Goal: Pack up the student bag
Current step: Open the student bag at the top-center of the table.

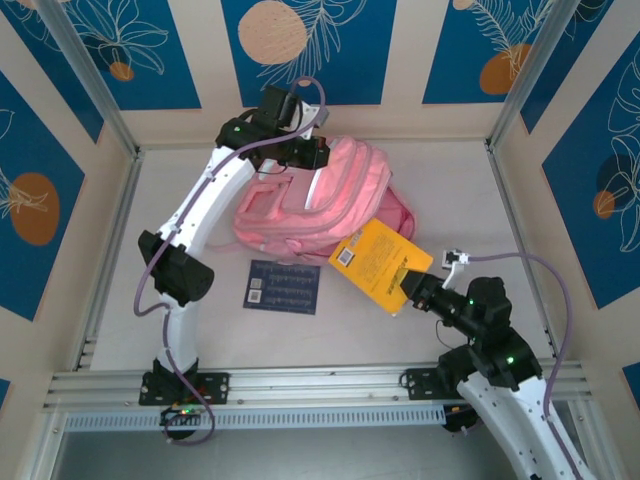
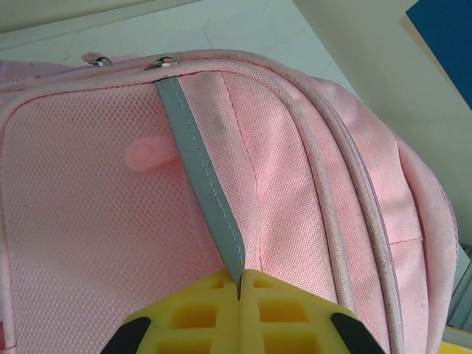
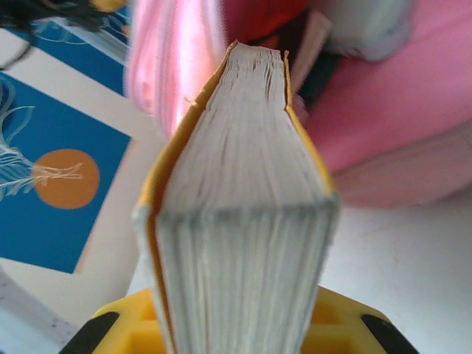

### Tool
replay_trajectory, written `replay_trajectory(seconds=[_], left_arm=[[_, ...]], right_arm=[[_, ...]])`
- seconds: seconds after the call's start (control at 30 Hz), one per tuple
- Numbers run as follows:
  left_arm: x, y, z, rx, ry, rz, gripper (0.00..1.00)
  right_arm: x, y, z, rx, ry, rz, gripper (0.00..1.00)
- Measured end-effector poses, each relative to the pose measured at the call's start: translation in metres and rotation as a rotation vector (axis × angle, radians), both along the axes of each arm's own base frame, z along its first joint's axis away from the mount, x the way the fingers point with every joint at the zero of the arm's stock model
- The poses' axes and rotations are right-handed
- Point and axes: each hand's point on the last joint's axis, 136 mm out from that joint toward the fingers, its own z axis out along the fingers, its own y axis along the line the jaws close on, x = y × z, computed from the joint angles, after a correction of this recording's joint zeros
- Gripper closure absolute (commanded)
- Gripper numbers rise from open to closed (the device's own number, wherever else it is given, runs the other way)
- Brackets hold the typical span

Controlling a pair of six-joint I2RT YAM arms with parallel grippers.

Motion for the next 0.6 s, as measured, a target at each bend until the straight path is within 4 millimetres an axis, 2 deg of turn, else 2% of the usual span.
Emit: replay_trajectory(seconds=[0.07,0.17,0.47,0.6], left_arm=[[0.001,0.000,0.001,-0.009,-0.001,-0.004,1.00],[0.000,0.001,0.005,-0.027,-0.003,-0.013,1.00],[-0.015,0.002,0.025,-0.080,-0.006,-0.063,1.00],[-0.032,0.005,0.023,-0.089,0.021,-0.099,1.00]], right_arm=[[-0.002,-0.001,0.013,0.005,-0.030,-0.002,1.00],[-0.001,-0.006,0.019,-0.006,-0.033,-0.032,1.00],[0.026,-0.009,-0.011,-0.082,0.119,-0.103,1.00],[0.043,-0.005,-0.014,-0.076,0.174,-0.114,1.00]])
